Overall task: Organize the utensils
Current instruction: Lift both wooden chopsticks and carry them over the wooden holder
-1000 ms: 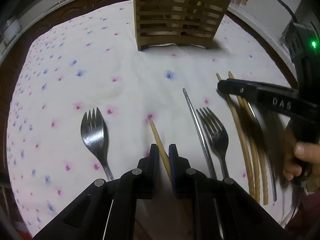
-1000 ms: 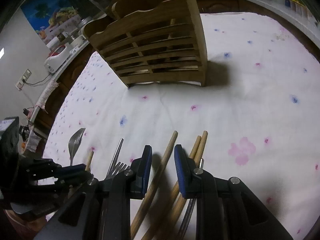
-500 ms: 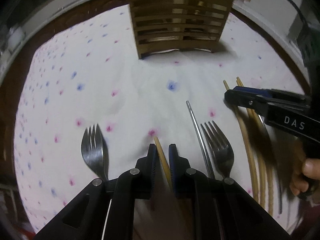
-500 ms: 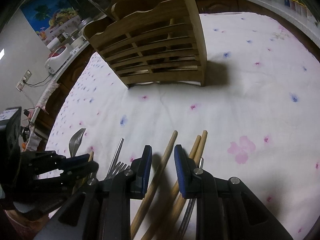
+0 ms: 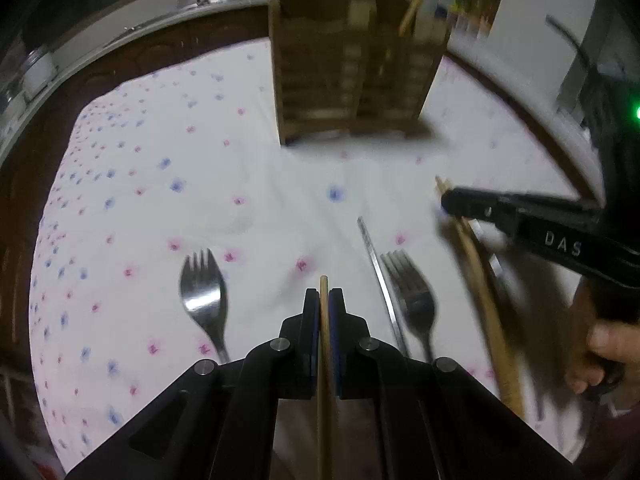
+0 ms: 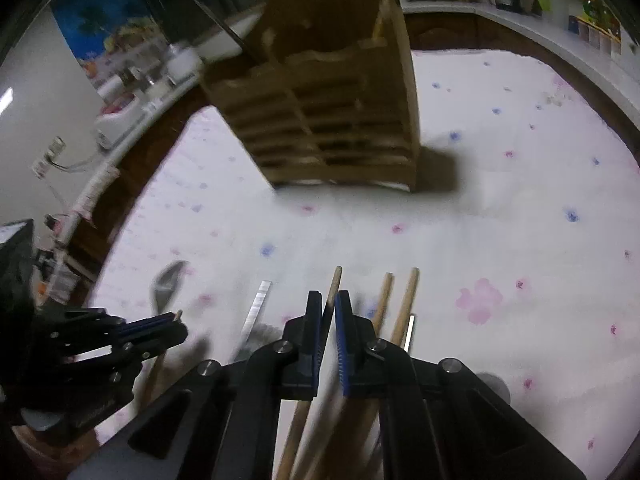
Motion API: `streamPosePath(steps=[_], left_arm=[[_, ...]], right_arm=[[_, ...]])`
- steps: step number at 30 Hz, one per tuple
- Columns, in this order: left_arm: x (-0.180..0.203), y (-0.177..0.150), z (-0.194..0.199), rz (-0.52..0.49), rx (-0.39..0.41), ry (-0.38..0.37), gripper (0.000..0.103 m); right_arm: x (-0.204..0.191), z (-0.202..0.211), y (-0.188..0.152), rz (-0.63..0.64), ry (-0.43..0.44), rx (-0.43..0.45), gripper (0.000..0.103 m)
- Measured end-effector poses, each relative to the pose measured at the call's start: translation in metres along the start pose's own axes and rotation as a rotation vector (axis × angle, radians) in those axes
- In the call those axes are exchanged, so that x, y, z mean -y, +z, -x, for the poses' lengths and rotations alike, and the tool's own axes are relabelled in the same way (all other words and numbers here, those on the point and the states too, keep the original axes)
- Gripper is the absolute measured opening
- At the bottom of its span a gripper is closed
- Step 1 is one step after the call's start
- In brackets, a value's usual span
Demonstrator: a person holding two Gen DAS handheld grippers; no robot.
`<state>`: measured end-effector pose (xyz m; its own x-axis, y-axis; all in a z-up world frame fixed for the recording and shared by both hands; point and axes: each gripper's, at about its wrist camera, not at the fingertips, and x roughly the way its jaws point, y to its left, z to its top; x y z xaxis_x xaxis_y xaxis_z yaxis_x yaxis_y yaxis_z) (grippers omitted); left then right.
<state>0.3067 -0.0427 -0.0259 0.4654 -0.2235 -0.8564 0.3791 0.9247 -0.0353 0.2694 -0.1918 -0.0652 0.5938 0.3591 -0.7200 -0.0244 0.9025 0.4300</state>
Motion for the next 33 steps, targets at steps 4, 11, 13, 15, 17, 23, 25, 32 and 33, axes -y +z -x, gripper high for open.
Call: streamPosePath(steps=[4,11,13,15,17,23,25,32,33], left_arm=[[-0.013,-0.004,0.046,0.046,0.098,-0.047,0.003],[-0.027,-0.024,0.129,0.108,0.263,-0.097,0.003],[-0.03,-0.035,0.149,0.117,0.302,-0.103,0.003],[-0.033,-0.046,0.171,0.132,0.352,-0.114,0.003],[-0.036,-0.054,0.185,0.142,0.383,-0.114,0.003],[-0.039,-0.069,0.208,0.167,0.457,-0.104,0.003],[-0.04,-0.068,0.209,0.173,0.477,-0.1,0.003],[-0.042,-0.057,0.206,0.178,0.519,-0.098,0.003],[-0.042,-0.055,0.207,0.178,0.526,-0.095,0.003]], right_arm=[[-0.012,0.028,0.003,0.002,0.046,0.047,0.006],[-0.038,0.092,0.004,0.051,0.074,0.174,0.005],[-0.044,0.108,0.005,0.063,0.069,0.208,0.005],[-0.047,0.127,0.005,0.072,0.066,0.25,0.005],[-0.049,0.143,0.006,0.077,0.059,0.285,0.005],[-0.053,0.173,0.009,0.082,0.051,0.369,0.005],[-0.054,0.179,0.011,0.086,0.04,0.387,0.005],[-0.049,0.189,0.017,0.079,0.037,0.421,0.005],[-0.048,0.189,0.019,0.078,0.036,0.425,0.005]])
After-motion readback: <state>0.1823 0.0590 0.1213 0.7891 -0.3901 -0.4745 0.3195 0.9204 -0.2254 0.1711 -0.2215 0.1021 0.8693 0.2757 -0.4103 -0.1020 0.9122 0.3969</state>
